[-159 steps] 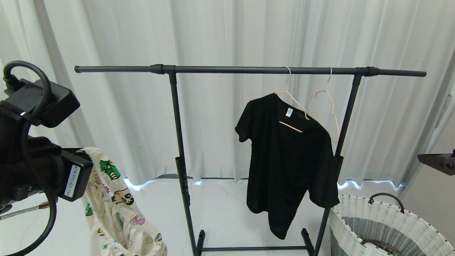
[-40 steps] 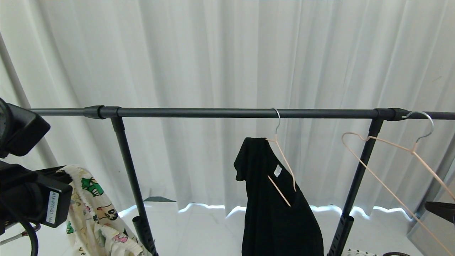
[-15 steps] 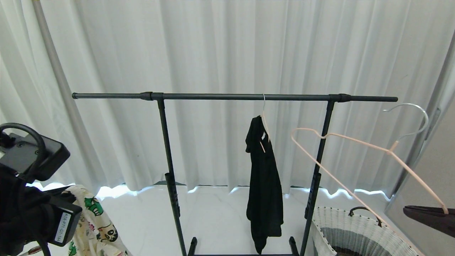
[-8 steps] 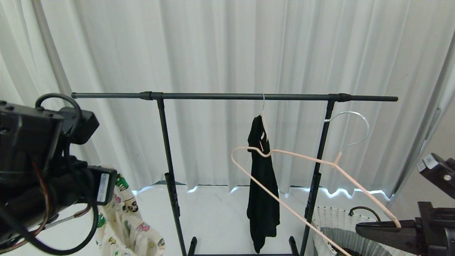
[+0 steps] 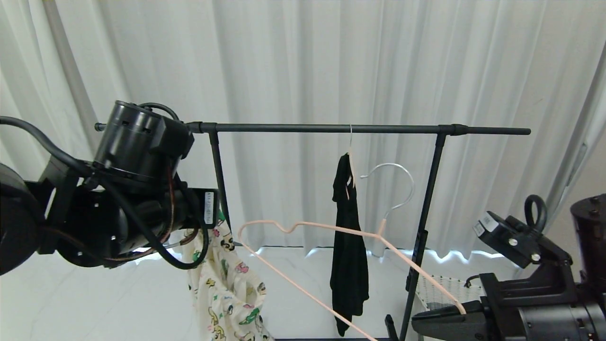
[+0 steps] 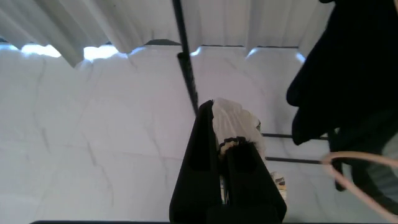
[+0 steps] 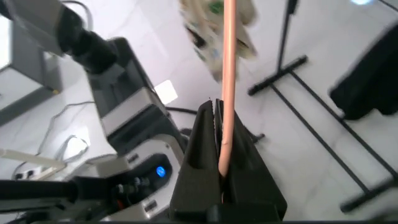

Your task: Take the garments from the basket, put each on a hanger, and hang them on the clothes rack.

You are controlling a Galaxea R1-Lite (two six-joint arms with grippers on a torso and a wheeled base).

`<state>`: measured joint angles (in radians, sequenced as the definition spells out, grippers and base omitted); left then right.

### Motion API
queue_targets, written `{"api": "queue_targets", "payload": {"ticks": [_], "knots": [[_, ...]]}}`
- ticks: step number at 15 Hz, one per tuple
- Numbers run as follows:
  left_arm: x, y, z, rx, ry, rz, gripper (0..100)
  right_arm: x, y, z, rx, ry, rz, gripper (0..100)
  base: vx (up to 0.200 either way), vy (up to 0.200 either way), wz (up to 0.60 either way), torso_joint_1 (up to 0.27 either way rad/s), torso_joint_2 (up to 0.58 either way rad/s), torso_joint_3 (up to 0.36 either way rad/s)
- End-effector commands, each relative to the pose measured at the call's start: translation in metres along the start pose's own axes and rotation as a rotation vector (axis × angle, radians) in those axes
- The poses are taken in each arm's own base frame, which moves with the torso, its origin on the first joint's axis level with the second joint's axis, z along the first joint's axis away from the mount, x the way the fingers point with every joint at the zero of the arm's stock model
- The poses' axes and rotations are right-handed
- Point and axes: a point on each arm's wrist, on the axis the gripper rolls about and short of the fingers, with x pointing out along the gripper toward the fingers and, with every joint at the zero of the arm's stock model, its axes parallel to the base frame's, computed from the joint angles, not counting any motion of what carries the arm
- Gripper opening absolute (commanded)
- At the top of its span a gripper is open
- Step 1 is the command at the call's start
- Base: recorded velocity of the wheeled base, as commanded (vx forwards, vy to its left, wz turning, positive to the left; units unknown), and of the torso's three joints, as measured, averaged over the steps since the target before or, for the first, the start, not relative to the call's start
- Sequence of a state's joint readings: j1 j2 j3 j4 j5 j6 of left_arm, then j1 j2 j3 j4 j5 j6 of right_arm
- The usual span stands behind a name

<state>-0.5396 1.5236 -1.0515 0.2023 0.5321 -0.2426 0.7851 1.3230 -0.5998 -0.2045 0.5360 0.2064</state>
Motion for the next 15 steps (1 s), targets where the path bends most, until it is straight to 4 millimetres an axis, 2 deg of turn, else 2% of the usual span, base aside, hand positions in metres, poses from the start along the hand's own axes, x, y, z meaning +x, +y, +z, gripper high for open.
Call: {"api": "queue_targets", "payload": {"ticks": [1,8,11,15], "knots": [[0.01,-0.013,-0.001,0.006,0.02,-0.004,0,0.019,-0.007,0.0,0.013,0.039,0.012,0,0.0,0.0,0.0,0.0,0.0,0.0],[0.038,-0.012,0.005,-0.038,-0.015,0.137,0,0.022,-0.003,0.008,-0.006,0.022,0.045,0,0.0,0.0,0.0,0.0,0.0,0.0],[0.032,-0.02,0.004,-0.024,-0.028,0.122,0,0.026,0.0,0.014,-0.001,0.014,0.06,0,0.0,0.0,0.0,0.0,0.0,0.0],[0.029,-0.019,0.008,-0.034,-0.044,0.122,0,0.032,-0.003,0.018,0.0,0.015,0.052,0,0.0,0.0,0.0,0.0,0.0,0.0]]}}
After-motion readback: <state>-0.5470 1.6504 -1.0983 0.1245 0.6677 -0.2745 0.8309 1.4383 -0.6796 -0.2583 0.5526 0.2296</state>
